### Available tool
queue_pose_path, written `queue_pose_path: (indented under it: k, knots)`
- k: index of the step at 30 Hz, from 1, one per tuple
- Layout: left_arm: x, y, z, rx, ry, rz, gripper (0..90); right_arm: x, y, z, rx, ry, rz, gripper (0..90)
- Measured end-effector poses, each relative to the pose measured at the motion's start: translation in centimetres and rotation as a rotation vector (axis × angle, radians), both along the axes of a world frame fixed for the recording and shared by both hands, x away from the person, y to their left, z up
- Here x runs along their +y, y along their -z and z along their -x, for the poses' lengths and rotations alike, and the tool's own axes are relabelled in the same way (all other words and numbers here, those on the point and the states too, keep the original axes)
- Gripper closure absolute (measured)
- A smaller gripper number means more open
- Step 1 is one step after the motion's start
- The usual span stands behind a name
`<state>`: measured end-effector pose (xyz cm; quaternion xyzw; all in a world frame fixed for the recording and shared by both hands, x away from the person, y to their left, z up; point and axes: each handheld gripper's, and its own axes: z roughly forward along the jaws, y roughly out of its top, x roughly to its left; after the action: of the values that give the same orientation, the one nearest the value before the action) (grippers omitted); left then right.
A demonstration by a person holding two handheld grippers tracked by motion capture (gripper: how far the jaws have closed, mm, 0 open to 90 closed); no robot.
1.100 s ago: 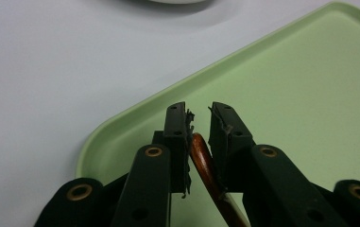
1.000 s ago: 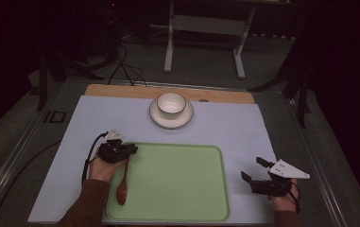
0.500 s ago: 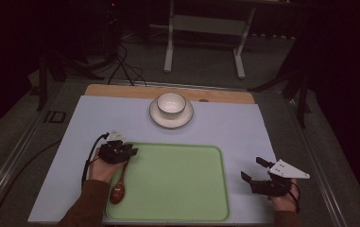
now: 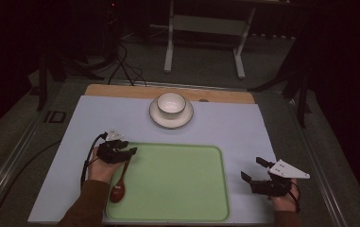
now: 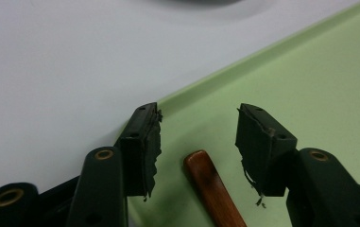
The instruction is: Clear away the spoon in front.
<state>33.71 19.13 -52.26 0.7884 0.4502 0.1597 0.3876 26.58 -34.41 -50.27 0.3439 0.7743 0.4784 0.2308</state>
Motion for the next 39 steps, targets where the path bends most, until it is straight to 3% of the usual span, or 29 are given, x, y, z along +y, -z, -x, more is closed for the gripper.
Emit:
queue_pose_path:
  k: [10, 23, 31, 39]
  knots:
    - [0.8, -2.7, 1.8, -0.083, -0.051, 0.012, 43.5, 0.0, -0.1, 0.0, -0.002, -0.001, -0.001, 14.5]
    - [1.9, -5.1, 3.8, -0.165, -0.066, 0.024, 43.2, 0.0, -0.1, 0.0, -0.004, -0.001, 0.000, 14.5]
    - [4.8, -5.5, 6.1, -0.207, -0.123, 0.062, 43.3, -0.2, -0.2, 0.0, -0.010, 0.012, -0.011, 14.6]
    - [8.6, -4.6, 8.9, -0.264, -0.225, 0.143, 43.6, -0.1, -0.1, -0.1, -0.015, 0.014, -0.002, 14.8]
